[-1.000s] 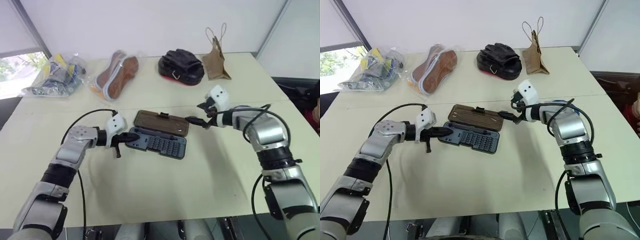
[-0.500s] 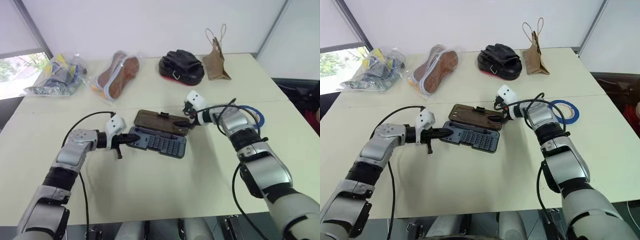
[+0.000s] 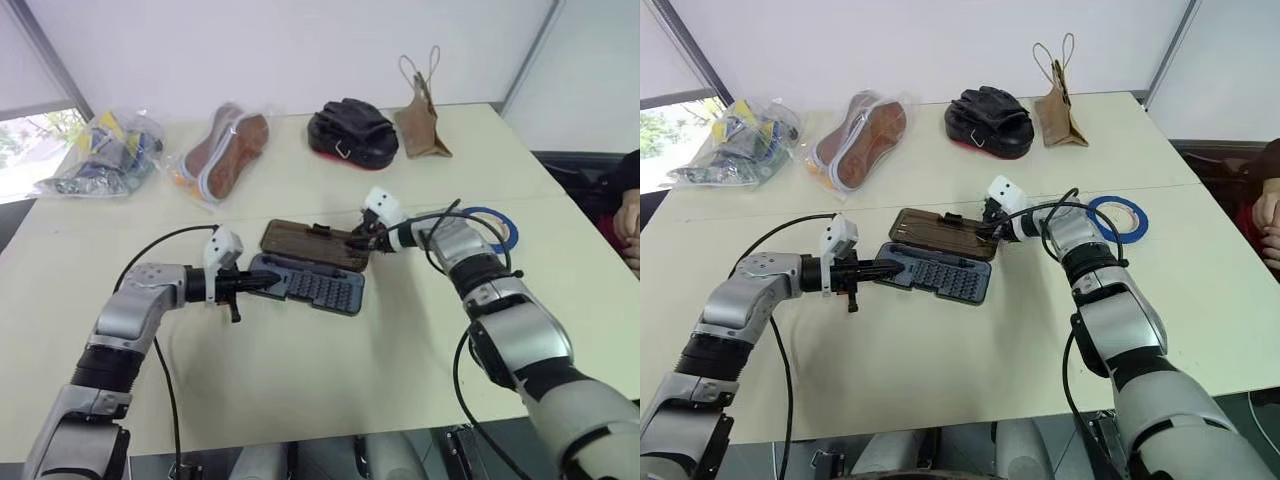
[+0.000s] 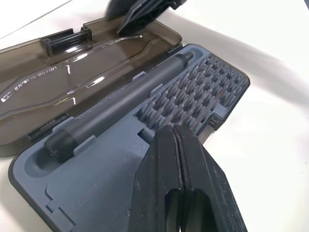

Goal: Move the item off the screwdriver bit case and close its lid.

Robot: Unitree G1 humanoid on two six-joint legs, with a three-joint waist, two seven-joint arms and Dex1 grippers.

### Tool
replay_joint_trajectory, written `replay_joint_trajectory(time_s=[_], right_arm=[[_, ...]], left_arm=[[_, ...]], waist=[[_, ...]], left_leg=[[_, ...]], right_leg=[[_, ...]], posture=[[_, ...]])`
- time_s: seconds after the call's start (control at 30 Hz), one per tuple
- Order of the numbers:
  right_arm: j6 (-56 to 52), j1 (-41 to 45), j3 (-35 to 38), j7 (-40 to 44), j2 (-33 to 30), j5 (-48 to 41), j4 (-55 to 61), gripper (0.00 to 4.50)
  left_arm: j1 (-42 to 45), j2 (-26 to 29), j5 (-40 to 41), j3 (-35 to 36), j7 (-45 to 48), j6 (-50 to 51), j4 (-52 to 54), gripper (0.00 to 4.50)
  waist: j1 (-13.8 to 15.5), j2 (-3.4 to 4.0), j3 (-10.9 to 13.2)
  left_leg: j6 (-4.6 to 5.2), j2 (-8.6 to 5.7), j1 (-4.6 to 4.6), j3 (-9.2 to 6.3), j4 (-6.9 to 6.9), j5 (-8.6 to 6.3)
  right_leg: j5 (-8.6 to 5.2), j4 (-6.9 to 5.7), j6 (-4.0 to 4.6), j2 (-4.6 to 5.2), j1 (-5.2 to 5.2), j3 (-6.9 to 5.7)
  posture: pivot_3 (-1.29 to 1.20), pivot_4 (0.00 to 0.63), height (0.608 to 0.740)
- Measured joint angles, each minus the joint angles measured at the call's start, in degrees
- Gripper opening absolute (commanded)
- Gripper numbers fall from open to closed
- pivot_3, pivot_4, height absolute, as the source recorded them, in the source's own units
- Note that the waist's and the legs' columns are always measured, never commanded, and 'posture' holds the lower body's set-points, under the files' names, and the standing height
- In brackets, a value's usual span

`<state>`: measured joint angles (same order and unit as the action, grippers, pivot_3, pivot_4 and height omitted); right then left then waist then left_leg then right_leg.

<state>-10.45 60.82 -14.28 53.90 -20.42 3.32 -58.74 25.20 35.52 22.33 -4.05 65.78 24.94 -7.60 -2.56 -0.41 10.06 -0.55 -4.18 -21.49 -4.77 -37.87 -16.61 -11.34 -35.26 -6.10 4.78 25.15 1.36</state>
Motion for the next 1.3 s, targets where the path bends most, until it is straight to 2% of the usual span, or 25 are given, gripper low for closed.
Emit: replay_joint_trajectory(time_s=[0.17, 0.33, 0.47, 0.67, 0.8, 0.97, 1.13, 1.23, 1.3], right_arm=[[4.27, 0.17, -1.23, 1.51, -0.08, 2.76, -0.65, 0.03], [13.59, -1.95, -2.52, 1.47, -1.71, 5.78, 0.98, 0.03], [22.30, -9.50, -3.25, 8.15, -5.98, 4.97, 12.06, 0.03], [18.28, -18.54, -3.20, 13.72, -10.09, 2.51, 30.83, 0.03], [15.76, -19.81, -3.22, 13.65, -9.98, 2.54, 35.06, 0.03], [15.01, -19.79, -3.48, 12.42, -9.00, 3.10, 35.37, 0.03], [17.54, -17.78, -4.67, 11.22, -7.85, 4.90, 30.88, 0.03], [18.69, -16.68, -4.96, 10.05, -7.52, 5.61, 29.34, 1.00], [18.83, -16.63, -4.99, 9.13, -7.41, 5.87, 28.20, 2.05]], left_arm=[[0.31, 0.43, 1.27, 1.32, 0.20, 1.03, 1.15, 0.00], [0.07, 1.73, 3.63, 4.20, -0.12, 3.74, 3.28, 0.00], [-1.96, 4.40, 7.23, 8.53, -1.02, 7.75, 7.17, 0.00], [-8.22, 8.78, 12.98, 14.48, -2.34, 14.17, 15.45, 0.00], [-10.19, 9.48, 14.51, 15.05, -3.00, 15.92, 18.31, 0.00], [-10.40, 9.51, 15.74, 15.11, -4.51, 16.34, 20.10, 0.00], [-11.14, 9.51, 15.91, 14.90, -4.98, 16.69, 21.73, 0.00], [-11.48, 9.50, 15.93, 14.90, -5.16, 16.76, 21.92, 0.00], [-11.74, 9.49, 15.94, 14.90, -5.42, 16.80, 22.02, 0.00]], waist=[[-0.23, -0.03, -0.02], [-0.07, -0.03, -0.02], [0.07, -0.01, 0.01], [0.12, -0.03, 0.02], [0.17, -0.03, 0.03], [0.06, -0.04, 0.03], [-0.03, -0.04, 0.03], [0.06, -0.04, 0.03], [0.12, -0.04, 0.03]], left_leg=[[-0.03, 0.05, 0.08, 0.01, 0.00, 0.01], [-0.03, 0.04, 0.06, 0.01, 0.00, 0.01], [-0.04, 0.01, -0.04, -0.02, 0.01, -0.02], [-0.03, 0.02, -0.02, -0.02, 0.01, -0.04], [-0.05, 0.03, 0.00, -0.02, 0.00, -0.04], [-0.05, 0.05, 0.02, -0.01, 0.00, -0.03], [-0.07, 0.07, 0.03, 0.01, 0.00, -0.02], [-0.07, 0.06, 0.03, 0.00, 0.00, -0.02], [-0.07, 0.06, 0.02, 0.01, 0.00, -0.02]], right_leg=[[0.00, -0.04, 0.01, -0.07, -0.04, 0.04], [0.00, -0.02, 0.01, -0.06, -0.03, 0.04], [-0.01, 0.08, 0.00, -0.04, 0.01, 0.04], [-0.01, 0.08, 0.00, -0.03, -0.01, 0.04], [-0.01, 0.05, 0.00, -0.03, -0.03, 0.04], [-0.01, 0.05, 0.01, -0.05, -0.03, 0.04], [-0.01, 0.04, 0.02, -0.07, -0.02, 0.04], [-0.01, 0.04, 0.02, -0.06, -0.03, 0.04], [-0.01, 0.05, 0.02, -0.05, -0.03, 0.04]], posture=[[0.00, 0.150, 0.740], [0.00, 0.150, 0.740], [0.00, 0.150, 0.740], [0.00, 0.150, 0.740], [0.00, 0.150, 0.740], [0.00, 0.150, 0.740], [0.00, 0.150, 0.740], [0.00, 0.150, 0.740], [0.00, 0.150, 0.740]])
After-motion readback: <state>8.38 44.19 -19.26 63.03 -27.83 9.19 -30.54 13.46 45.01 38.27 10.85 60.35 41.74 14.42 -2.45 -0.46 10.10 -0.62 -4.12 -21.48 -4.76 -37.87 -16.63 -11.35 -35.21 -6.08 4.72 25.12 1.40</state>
